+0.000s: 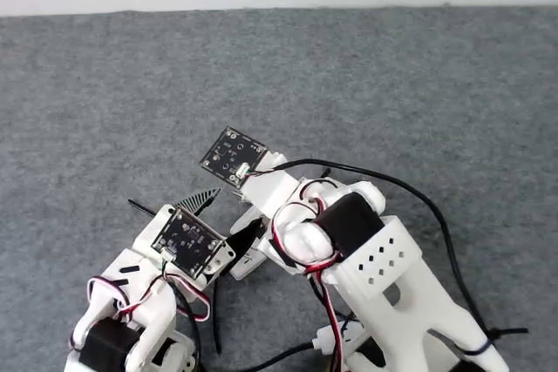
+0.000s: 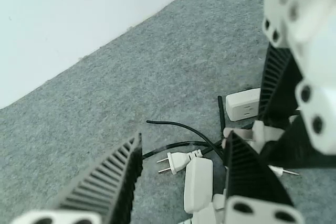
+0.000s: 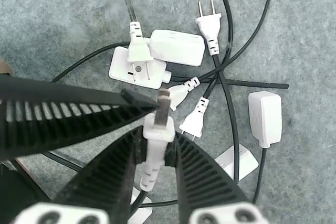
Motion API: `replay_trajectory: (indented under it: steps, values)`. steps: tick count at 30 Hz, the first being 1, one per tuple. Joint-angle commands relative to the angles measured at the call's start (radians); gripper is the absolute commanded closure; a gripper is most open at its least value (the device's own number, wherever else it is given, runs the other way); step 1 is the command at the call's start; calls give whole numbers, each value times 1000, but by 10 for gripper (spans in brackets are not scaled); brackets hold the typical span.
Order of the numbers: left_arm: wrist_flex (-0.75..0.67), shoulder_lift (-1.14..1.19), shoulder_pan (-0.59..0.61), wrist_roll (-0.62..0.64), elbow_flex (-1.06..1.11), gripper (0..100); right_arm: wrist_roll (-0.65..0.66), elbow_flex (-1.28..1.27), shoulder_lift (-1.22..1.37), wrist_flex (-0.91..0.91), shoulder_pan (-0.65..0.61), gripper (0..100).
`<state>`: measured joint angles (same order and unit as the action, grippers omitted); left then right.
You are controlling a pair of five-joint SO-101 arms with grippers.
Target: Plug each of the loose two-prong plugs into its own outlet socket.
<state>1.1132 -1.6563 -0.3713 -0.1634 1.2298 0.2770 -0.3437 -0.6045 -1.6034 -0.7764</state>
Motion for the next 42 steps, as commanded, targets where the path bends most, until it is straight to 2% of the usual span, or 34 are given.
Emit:
replay_trajectory:
  steps: [1,42]
  values:
    - [-11,20,-6,-8,-28,751,-8,8,-38,7,-68,991]
    - [-25,20,-2,-8,-16,753,-11,-18,-39,28,-70,991]
